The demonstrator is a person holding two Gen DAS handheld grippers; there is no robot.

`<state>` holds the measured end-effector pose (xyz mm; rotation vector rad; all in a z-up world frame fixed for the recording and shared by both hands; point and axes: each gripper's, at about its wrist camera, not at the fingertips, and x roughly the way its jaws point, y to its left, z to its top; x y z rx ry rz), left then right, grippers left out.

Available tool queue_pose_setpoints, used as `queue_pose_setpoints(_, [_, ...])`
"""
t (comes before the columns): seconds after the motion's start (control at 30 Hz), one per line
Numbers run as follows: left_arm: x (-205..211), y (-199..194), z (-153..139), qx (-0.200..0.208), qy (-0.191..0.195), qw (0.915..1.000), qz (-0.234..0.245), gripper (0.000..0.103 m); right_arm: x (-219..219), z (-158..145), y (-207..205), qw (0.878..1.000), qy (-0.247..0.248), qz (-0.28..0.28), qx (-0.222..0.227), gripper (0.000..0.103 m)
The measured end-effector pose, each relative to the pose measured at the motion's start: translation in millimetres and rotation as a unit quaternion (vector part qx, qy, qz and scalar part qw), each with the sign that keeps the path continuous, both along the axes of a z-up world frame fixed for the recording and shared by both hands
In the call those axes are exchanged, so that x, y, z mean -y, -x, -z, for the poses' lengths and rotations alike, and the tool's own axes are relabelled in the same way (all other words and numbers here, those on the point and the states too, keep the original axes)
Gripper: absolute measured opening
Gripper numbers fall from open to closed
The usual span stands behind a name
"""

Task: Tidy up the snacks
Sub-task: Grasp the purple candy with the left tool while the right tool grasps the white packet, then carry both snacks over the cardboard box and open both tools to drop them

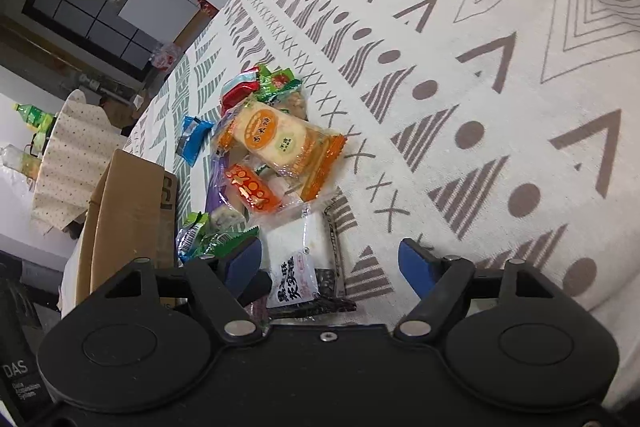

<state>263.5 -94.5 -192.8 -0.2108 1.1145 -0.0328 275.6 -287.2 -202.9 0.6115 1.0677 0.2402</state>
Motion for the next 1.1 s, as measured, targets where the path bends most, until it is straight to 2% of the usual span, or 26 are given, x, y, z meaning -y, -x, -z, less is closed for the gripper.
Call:
queue_pose_setpoints(0.13, [-5.7, 2.9, 7.2, -0.020, 0.002, 0.9998, -0.003, 0.058, -6.2, -1.8, -0.2, 1.000, 0.010, -0.011, 0.007, 0.076])
queue_pose_setpoints(0.23, [-3.0, 7.5, 10.6, -0.014, -0.016, 0.9996, 0.016, 0.051, -12.9, -3.1, 1.0, 0.999, 0.024, -0.022, 0.013, 0.076])
queue_pose_setpoints(0.3, [-5.2, 7.6, 8.9, -0.012, -0.016, 0.9997, 0.015, 0.035, -18.4, -4.6, 1.9, 0.999, 0.037, -0.030, 0.019, 0.076])
queue_pose_setpoints(0.4, [-14.8, 8.1, 3.9, -0.015, -0.001, 0.9999, -0.005, 0.033, -25.0, -7.5, 3.5, 0.997, 0.054, -0.038, 0.029, 0.076])
queue_pose_setpoints(0.57, [-30.7, 19.1, -8.5, -0.004, -0.006, 0.9997, -0.023, 0.033, -38.9, -13.6, 6.3, 0.995, 0.073, -0.052, 0.053, 0.076])
queue_pose_setpoints(0.67, [-39.5, 24.1, -13.3, 0.001, -0.009, 0.9996, -0.026, 0.033, -49.3, -9.9, 5.6, 0.993, 0.090, -0.059, 0.047, 0.075])
queue_pose_setpoints(0.73, [-46.9, 26.4, -17.3, 0.006, -0.005, 0.9995, -0.029, 0.033, -57.8, -4.9, 6.1, 0.990, 0.119, -0.066, 0.034, 0.063])
queue_pose_setpoints(0.77, [-49.9, 28.1, -20.0, 0.012, -0.004, 0.9995, -0.029, 0.033, -62.9, -4.5, 7.6, 0.987, 0.137, -0.072, 0.035, 0.049])
queue_pose_setpoints(0.83, [-54.2, 30.5, -25.0, 0.017, -0.004, 0.9994, -0.031, 0.033, -69.3, -7.7, 9.2, 0.984, 0.154, -0.080, 0.039, 0.046])
queue_pose_setpoints(1.1, [-64.4, 32.9, -54.5, 0.060, 0.019, 0.9980, -0.013, 0.033, -66.1, -37.6, 25.8, 0.988, 0.134, -0.055, 0.061, 0.043])
